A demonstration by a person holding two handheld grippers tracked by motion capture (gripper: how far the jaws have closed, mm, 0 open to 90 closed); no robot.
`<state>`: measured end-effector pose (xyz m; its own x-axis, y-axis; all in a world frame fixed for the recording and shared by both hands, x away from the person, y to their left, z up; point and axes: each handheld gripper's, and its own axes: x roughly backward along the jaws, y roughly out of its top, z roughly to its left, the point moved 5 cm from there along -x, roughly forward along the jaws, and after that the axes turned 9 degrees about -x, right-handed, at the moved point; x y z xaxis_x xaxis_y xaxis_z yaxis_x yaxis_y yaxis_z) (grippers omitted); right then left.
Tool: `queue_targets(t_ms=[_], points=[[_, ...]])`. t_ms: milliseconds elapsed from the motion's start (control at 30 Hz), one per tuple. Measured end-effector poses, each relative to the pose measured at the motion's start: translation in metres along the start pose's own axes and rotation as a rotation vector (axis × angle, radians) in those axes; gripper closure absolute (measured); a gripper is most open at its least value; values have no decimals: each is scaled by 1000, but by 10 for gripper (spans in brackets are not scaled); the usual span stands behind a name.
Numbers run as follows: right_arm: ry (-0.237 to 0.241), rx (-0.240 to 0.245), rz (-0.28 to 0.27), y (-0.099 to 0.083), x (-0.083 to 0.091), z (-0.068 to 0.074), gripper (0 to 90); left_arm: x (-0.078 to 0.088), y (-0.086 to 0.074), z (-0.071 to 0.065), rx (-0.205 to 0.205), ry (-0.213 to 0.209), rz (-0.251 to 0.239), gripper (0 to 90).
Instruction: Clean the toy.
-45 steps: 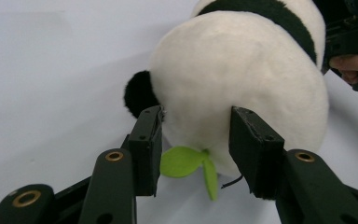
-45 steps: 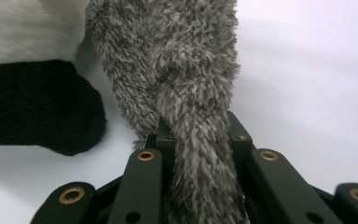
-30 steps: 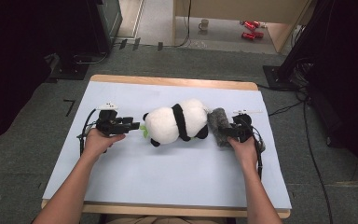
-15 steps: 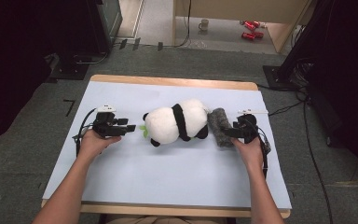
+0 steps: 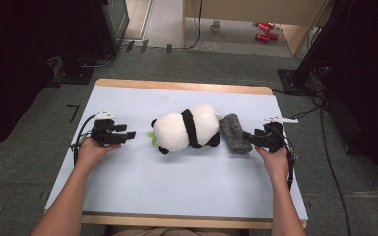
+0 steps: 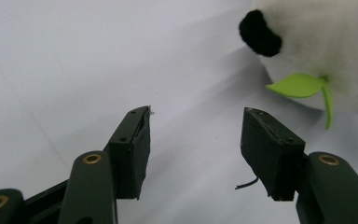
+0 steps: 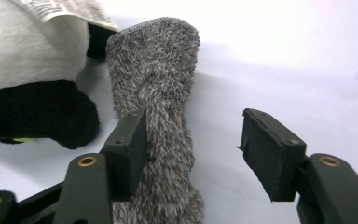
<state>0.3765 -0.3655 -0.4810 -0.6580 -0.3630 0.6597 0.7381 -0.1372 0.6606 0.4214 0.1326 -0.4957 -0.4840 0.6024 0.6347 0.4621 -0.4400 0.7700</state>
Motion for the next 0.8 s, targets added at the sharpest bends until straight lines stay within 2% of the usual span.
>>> queue_targets(t_ms=[133, 233, 333, 433, 567, 667, 800], points=[[-17, -4, -20, 0, 2, -7, 440, 0, -5, 5, 6, 10, 6, 427], [0, -4, -63, 4, 8, -8, 445, 0, -7, 7, 9, 18, 10, 428], [-7, -17, -81, 7, 13, -11, 443, 0, -9, 11, 17, 26, 11, 428], [-35, -21, -65, 5, 13, -16, 451, -1, -13, 13, 23, 32, 19, 431], [-42, -48, -77, 5, 15, -22, 464, -2, -17, 17, 28, 42, 27, 434], [-71, -45, -64, 2, 13, -25, 478, -4, -20, 20, 41, 46, 46, 435], [-99, -39, -34, -5, 5, -31, 473, -5, -23, 21, 39, 55, 61, 435]])
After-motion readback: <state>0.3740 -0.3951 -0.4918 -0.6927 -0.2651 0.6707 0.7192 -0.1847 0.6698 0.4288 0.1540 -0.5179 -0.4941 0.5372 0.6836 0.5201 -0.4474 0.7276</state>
